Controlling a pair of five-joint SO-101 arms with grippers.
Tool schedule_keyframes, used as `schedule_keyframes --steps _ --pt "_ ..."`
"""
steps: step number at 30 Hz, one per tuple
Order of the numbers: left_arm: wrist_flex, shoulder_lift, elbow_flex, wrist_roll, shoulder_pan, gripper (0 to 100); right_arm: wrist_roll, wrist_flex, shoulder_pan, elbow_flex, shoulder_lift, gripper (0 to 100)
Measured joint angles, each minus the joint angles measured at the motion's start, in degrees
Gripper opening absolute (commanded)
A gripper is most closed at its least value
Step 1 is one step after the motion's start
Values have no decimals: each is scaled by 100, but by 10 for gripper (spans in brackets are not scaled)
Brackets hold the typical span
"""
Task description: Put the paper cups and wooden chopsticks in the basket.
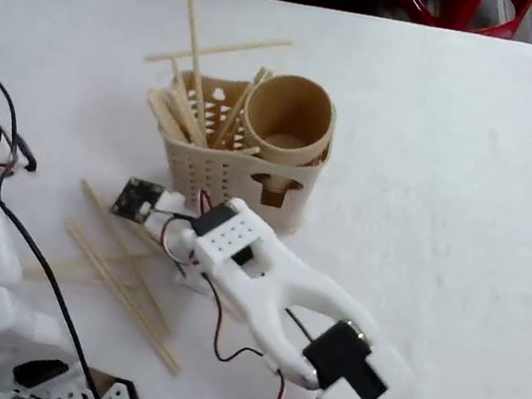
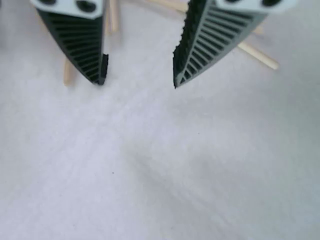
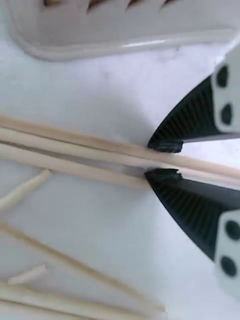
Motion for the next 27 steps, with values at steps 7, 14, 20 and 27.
schedule_keyframes --steps 7,14,20,27 --pt "0 0 0 0 0 221 9 44 -62 738 -1336 19" --pt "0 0 0 0 0 221 -123 -237 -53 1073 -1952 19" --pt "0 0 0 0 0 221 -220 -97 -26 1143 -2681 19" --pt "0 0 0 0 0 221 -554 475 -9 1143 -4932 19"
